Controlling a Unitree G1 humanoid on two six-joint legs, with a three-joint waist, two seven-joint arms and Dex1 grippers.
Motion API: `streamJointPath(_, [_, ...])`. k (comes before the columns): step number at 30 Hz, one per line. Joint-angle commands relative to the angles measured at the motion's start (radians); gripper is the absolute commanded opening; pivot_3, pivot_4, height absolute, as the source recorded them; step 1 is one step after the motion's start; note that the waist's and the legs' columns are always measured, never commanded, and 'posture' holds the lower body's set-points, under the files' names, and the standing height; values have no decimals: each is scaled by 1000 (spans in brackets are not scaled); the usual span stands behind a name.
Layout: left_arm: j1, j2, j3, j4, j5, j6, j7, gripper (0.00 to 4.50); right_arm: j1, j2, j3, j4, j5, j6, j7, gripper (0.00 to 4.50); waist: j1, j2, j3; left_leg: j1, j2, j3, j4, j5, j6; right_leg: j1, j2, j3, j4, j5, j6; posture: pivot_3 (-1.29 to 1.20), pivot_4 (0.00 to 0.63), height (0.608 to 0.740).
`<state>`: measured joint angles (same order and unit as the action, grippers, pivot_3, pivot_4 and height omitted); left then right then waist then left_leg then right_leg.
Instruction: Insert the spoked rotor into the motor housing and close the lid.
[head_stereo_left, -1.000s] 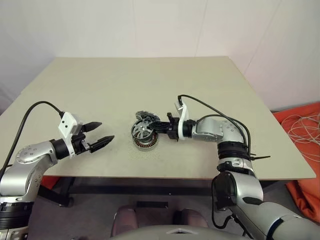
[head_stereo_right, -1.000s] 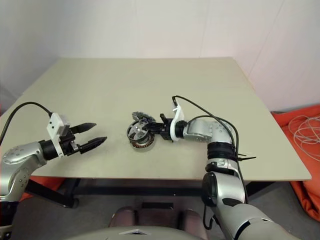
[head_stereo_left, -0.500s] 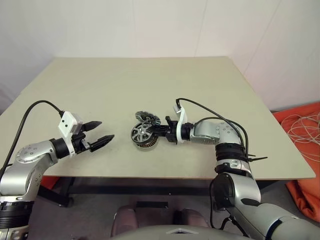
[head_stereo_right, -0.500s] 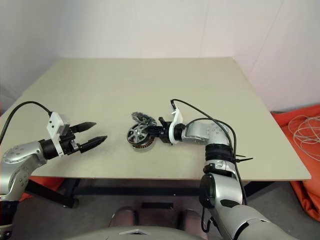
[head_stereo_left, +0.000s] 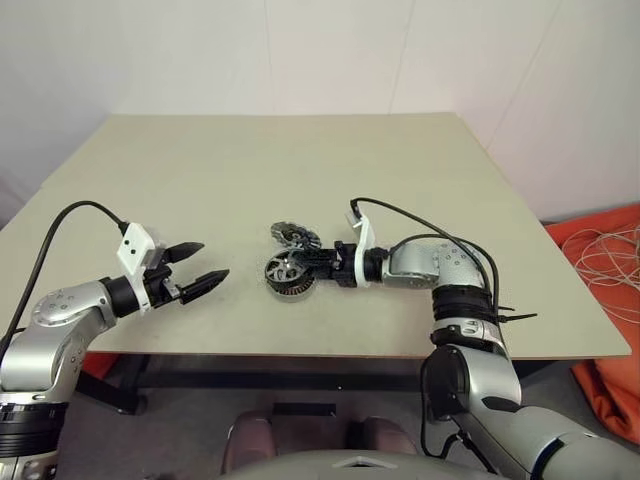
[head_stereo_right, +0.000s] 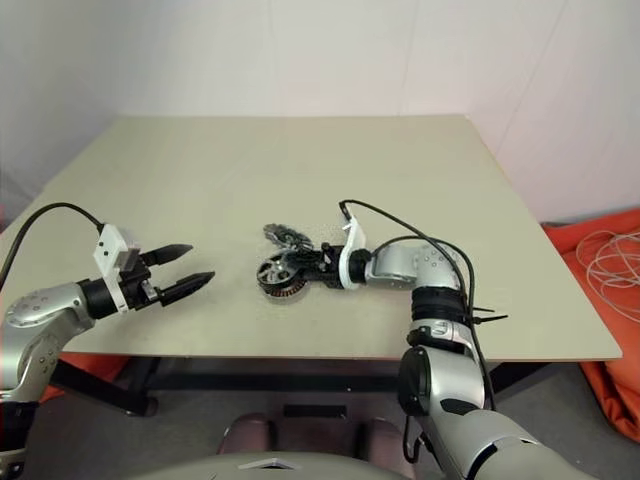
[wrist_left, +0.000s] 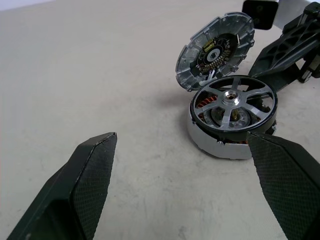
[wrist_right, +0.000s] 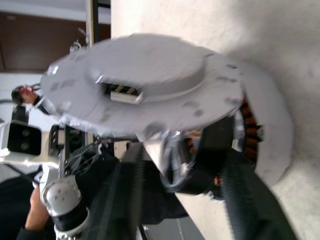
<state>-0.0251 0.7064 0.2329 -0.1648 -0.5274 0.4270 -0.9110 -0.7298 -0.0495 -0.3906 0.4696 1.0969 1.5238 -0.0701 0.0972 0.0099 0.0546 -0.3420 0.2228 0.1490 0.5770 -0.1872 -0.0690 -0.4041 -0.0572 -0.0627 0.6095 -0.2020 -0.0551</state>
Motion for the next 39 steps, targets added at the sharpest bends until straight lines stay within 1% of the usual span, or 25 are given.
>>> streamJointPath(1, [-22, 2, 9, -33, -10, 0, 5, 4399, -40, -5, -23, -67, 1, 30, 14, 3615, 0, 0, 0, 0, 0, 0, 0, 0, 0, 0, 0, 0, 0, 0, 0, 0, 0, 740])
streamJointPath(3, [-26, 2, 7, -33, -11, 1, 6, 4399, -48, -10, -39, -83, 5, 49, 15, 4311, 1, 0, 0, 0, 0, 0, 0, 0, 0, 0, 0, 0, 0, 0, 0, 0, 0, 740])
streamJointPath(4, [-28, 1, 6, -33, -10, 2, 5, 4399, -51, -12, -47, -88, 6, 59, 14, 4483, 0, 0, 0, 0, 0, 0, 0, 0, 0, 0, 0, 0, 0, 0, 0, 0, 0, 740])
streamJointPath(8, [-33, -2, 3, -32, -9, 4, 5, 4399, -57, -31, -65, -112, 11, 89, 18, 4483, 2, 0, 0, 0, 0, 0, 0, 0, 0, 0, 0, 0, 0, 0, 0, 0, 0, 740])
streamJointPath(10, [-38, -5, -1, -30, -7, 4, 6, 4399, -48, -61, -42, -131, 44, 91, 19, 4483, 2, 0, 0, 0, 0, 0, 0, 0, 0, 0, 0, 0, 0, 0, 0, 0, 0, 740])
streamJointPath(13, [-45, -7, -6, -26, -5, 4, 5, 4399, -18, -146, 40, -180, 107, 91, 46, 4483, 5, 0, 0, 0, 0, 0, 0, 0, 0, 1, 0, 0, 0, 0, 0, 0, 0, 740])
streamJointPath(16, [-49, -5, -8, -23, -4, 5, 3, 4399, 6, -261, 152, -270, 91, 91, 115, 4483, 8, 0, 0, 1, 0, 0, 0, 0, 0, 2, 0, 0, 0, 0, 0, 0, 0, 740])
streamJointPath(18, [-52, -4, -8, -19, -3, 4, 2, 4399, 19, -322, 214, -363, 77, 88, 210, 4483, 9, 0, 0, 1, 0, 0, 0, 0, 0, 2, 0, 0, -1, 0, 0, 0, 0, 740])
streamJointPath(19, [-54, -3, -9, -16, -3, 3, 1, 4399, 29, -356, 261, -431, 61, 53, 282, 4483, 9, 0, 0, 1, 0, 0, 0, 0, 0, 2, 0, 0, -1, 0, 0, 0, 0, 740])
streamJointPath(21, [-56, -4, -9, -10, -1, -1, 0, 4399, 41, -383, 308, -515, 39, -24, 397, 4483, 7, 0, 0, -1, 0, 0, -1, 0, 0, 2, 0, 0, -1, 0, 1, 0, 0, 740])
streamJointPath(23, [-56, -6, -10, 0, 2, -8, -3, 4399, 61, -444, 444, -608, -93, -202, 544, 4483, 6, 0, 0, -1, 0, 0, -1, 0, 0, 2, 1, 0, -1, 0, 1, 0, 0, 740])
streamJointPath(25, [-51, -11, -9, 11, 3, -14, -5, 4399, 80, -491, 581, -653, -233, -374, 670, 4483, 9, -1, 0, -1, 0, 0, -1, 0, 0, 2, 0, 0, -2, 0, 1, 0, 0, 740])
streamJointPath(27, [-38, -13, -7, 26, 3, -16, -9, 4399, 96, -511, 697, -655, -362, -534, 768, 4104, 10, -2, -1, -1, 0, 0, 0, 0, 0, 2, 0, 0, -3, -1, 1, 0, 0, 740])
streamJointPath(28, [-32, -14, -4, 30, 4, -20, -9, 4399, 112, -519, 753, -647, -435, -643, 831, 3899, 10, -2, -1, -1, 0, 0, 0, 0, 1, 2, 0, 0, -3, -1, 1, 0, 0, 740])
streamJointPath(30, [-22, -15, 1, 31, 3, -26, -9, 4399, 132, -530, 837, -620, -549, -804, 937, 3248, 9, -3, -1, -1, 0, 0, 0, -2, 3, 2, 0, 0, -3, -1, 1, 0, 0, 740])
streamJointPath(31, [-15, -15, 4, 28, 3, -29, -8, 4399, 137, -519, 853, -605, -578, -850, 964, 2846, 8, -3, -1, -1, 0, 0, 1, -2, 4, 1, 0, 0, -3, -1, 1, 0, 0, 740])
streamJointPath(35, [12, -18, 15, 9, -4, -29, 3, 4399, 118, -429, 846, -550, -610, -917, 1011, 1376, 2, -3, 0, -2, 0, 0, 1, -2, 5, 1, 0, 0, -2, 0, 1, 0, 0, 740])
streamJointPath(38, [22, -20, 17, 2, -5, -30, 9, 4399, 93, -355, 833, -477, -662, -969, 990, 298, -2, -3, -1, -1, 1, 0, 1, -2, 4, 2, 0, 0, -1, 0, 0, 0, 0, 740])
streamJointPath(39, [23, -21, 18, 2, -5, -32, 11, 4399, 83, -329, 830, -445, -686, -995, 979, 37, -3, -3, -1, -1, 1, 0, 1, -2, 4, 2, 0, 0, -1, 0, 0, 0, 0, 740])
